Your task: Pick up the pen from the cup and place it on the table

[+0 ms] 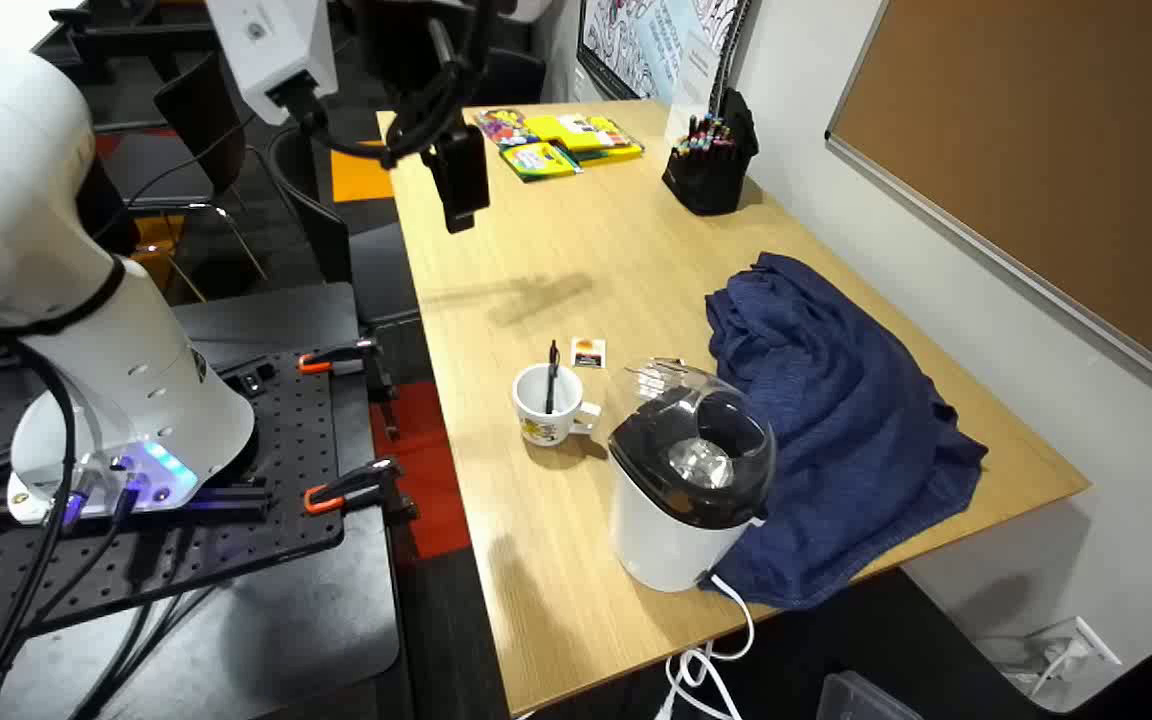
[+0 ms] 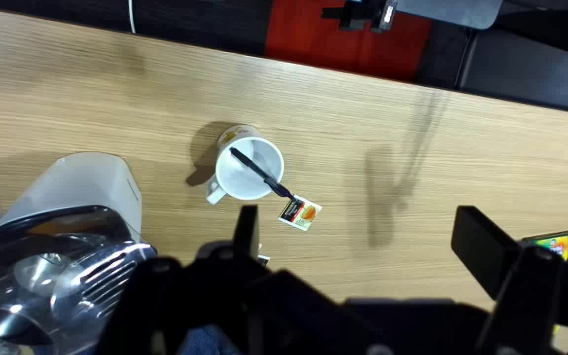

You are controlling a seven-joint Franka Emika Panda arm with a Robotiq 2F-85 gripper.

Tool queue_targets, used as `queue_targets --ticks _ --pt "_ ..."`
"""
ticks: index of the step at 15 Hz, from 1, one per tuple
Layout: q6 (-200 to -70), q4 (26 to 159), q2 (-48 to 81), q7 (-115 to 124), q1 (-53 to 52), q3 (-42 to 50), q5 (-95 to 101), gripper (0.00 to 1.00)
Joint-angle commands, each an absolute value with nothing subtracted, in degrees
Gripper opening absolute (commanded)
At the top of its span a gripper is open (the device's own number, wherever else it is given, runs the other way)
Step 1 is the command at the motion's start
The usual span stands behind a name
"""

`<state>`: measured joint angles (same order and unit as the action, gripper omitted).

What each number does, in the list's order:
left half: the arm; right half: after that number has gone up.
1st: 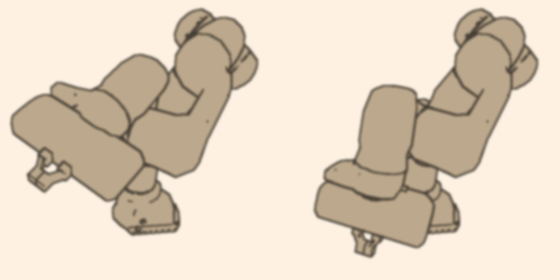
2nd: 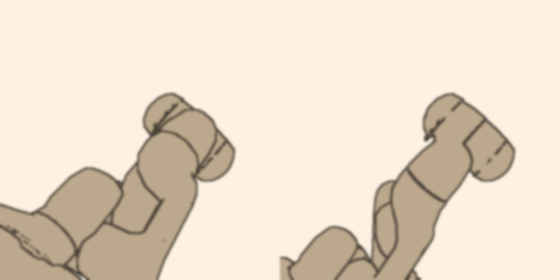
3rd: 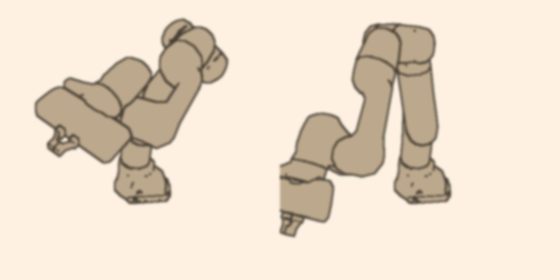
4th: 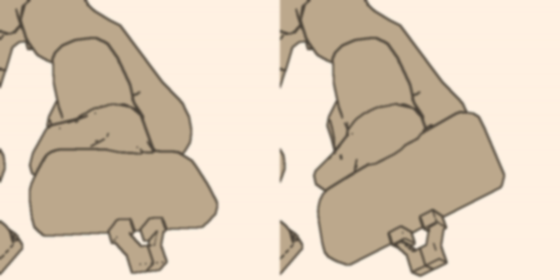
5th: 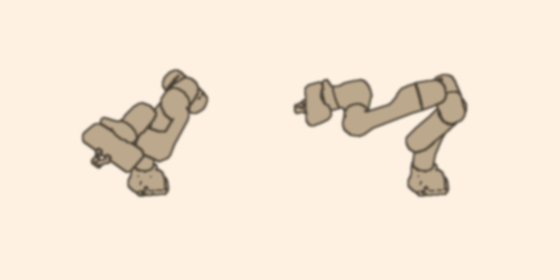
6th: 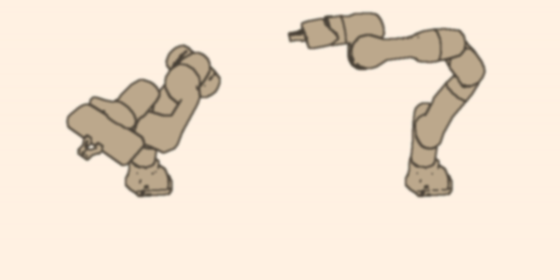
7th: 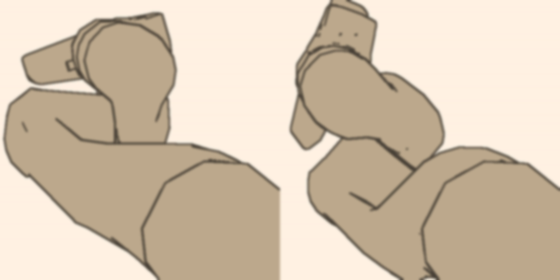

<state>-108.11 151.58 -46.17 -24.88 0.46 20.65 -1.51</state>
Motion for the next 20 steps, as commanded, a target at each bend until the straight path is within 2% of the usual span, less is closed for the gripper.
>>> queue_targets --ticks 1,9,20 --pt "-107.99 151.49 -45.83 -25.63 1.64 19.65 -2.33 1.0" --pt "-111.92 152.25 -44.76 -26.19 0.62 17.93 -1.31 1.0" --pt "-133.37 157.6 -33.29 -41.5 -6.54 18.63 -2.63 1.0"
